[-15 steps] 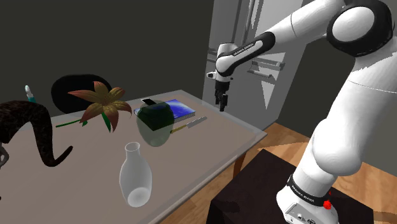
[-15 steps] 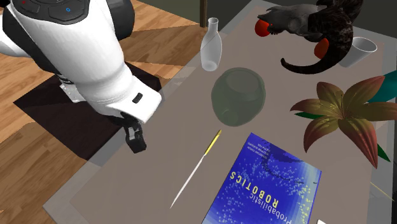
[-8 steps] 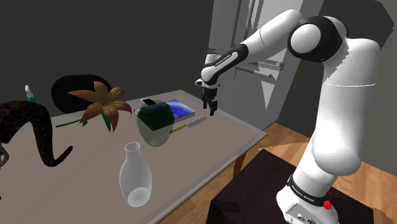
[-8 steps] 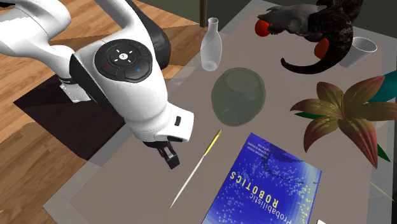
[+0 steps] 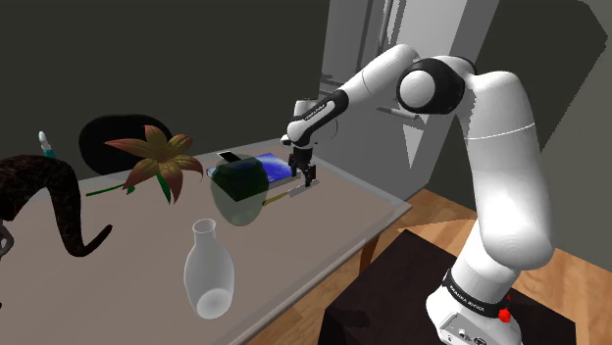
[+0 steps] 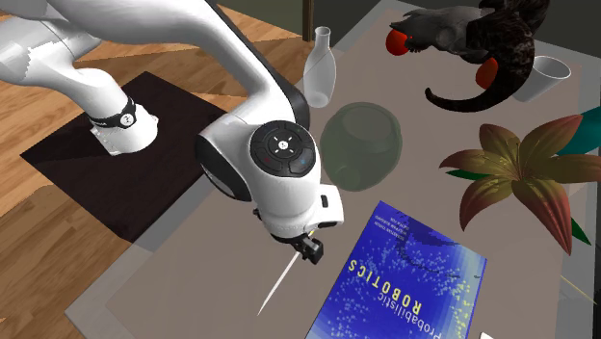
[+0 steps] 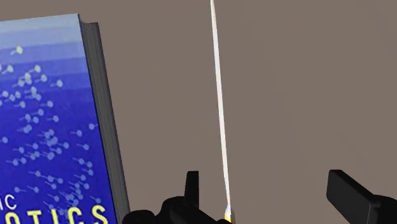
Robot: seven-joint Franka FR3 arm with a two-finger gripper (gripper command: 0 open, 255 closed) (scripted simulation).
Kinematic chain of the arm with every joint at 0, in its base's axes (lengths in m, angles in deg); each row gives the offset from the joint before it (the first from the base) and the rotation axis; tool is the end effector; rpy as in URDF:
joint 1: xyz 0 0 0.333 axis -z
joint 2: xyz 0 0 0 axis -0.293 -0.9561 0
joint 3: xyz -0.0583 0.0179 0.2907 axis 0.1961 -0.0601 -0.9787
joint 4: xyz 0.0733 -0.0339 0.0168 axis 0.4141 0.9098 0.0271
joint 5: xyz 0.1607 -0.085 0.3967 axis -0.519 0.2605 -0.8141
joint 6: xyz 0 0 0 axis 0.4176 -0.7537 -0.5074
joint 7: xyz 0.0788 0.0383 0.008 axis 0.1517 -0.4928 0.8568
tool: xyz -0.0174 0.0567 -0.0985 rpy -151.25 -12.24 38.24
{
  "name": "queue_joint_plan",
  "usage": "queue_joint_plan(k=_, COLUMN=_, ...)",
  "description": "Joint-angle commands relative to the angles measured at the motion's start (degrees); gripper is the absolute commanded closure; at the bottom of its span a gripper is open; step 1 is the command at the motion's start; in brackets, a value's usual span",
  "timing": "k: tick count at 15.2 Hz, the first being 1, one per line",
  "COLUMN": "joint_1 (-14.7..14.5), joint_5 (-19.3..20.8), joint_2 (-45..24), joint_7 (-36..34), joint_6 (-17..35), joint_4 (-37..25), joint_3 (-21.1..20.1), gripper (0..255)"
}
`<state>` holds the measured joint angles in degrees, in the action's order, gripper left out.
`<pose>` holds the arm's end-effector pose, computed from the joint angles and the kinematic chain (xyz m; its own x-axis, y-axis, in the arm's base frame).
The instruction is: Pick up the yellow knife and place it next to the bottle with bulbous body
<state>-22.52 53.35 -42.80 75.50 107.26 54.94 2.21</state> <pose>0.6790 -0.0443 0.2015 0.1165 0.9929 -0.0251 0.9932 -0.1166 -0.0010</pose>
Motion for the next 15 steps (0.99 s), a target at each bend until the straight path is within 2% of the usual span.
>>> queue_joint_plan(k=1, joint_1=0.23, joint_5=0.02, joint_2=-4.12, joint_7=2.79, joint_6=0.38, joint_4=-4.03, joint_3=-1.35, gripper=0)
queue_joint_plan(k=9, joint_1=0.70, joint_5=-0.49, joint_2=-8.92, joint_7=3.62, joint_6=4.17, joint_4=-5.09, joint_3=-2.07, gripper=0)
queue_joint_plan(k=15, joint_1=0.71, joint_5=-0.48, joint_2=-8.92, joint_7=3.62, joint_6=4.17, joint_4=-5.09, joint_3=-2.07, gripper=0)
